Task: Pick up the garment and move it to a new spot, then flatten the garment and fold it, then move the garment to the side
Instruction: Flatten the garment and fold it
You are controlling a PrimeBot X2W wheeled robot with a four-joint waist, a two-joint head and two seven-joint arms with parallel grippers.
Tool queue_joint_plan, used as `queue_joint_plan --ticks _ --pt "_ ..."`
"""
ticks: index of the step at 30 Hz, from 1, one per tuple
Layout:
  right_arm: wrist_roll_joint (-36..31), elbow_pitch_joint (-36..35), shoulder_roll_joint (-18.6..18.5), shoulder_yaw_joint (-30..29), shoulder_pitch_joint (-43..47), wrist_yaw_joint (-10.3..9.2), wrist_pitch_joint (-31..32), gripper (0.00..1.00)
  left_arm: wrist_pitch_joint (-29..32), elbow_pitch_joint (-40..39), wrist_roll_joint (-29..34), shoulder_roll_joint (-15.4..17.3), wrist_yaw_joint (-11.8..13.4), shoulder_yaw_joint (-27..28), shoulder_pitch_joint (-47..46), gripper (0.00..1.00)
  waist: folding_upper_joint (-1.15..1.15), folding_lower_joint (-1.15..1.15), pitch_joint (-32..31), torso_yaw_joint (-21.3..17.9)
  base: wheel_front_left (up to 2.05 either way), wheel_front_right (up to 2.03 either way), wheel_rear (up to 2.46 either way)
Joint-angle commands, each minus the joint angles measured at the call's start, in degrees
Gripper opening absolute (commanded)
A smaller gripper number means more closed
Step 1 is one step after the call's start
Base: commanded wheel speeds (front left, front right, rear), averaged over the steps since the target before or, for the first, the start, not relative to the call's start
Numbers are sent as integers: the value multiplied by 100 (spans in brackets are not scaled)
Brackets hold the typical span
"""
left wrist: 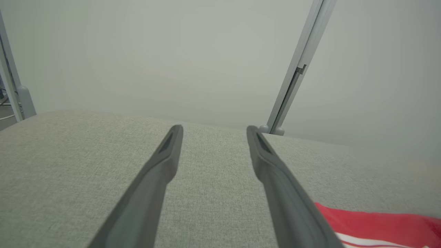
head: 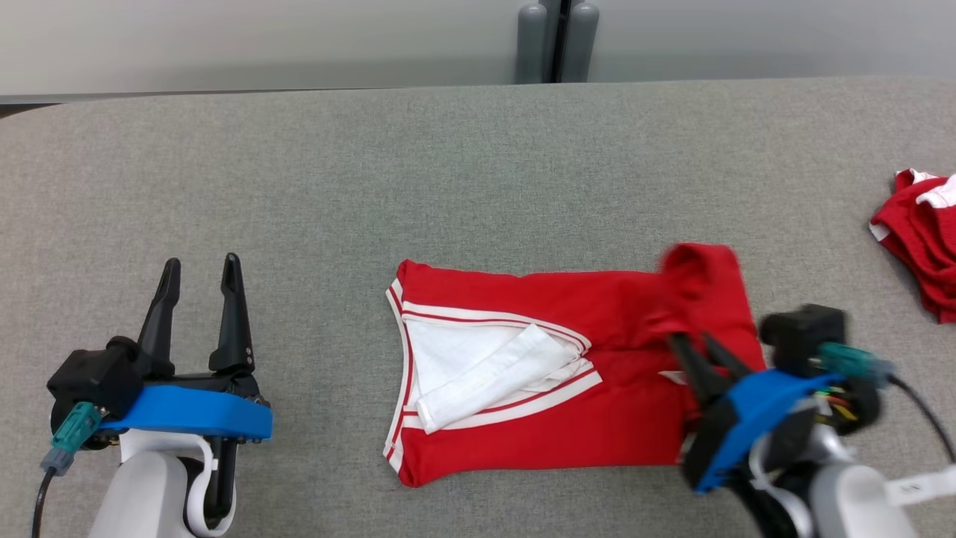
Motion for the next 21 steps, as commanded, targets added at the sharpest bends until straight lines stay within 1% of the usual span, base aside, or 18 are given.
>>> queue_joint_plan --ticks 1,5,9,14,21 --pt "83 81 11 243 -186 3 -20 0 -24 -30 -2 35 -39 10 -4 100 0 0 11 -1 0 0 0" --pt "396 565 11 1210 -705 3 -102 0 -24 -24 16 38 -25 0 -98 100 0 0 54 40 0 0 0" --pt "661 1216 8 1868 -1244 3 -199 0 -24 8 61 23 -26 -93 -195 100 0 0 89 165 0 0 0" --pt "1050 2012 9 2370 -1722 3 -436 0 -24 93 115 31 -25 -267 -331 100 0 0 87 322 0 0 0" --pt "1616 2922 9 2864 -2209 3 -785 0 -24 208 137 54 -25 -473 -489 100 0 0 66 443 0 0 0"
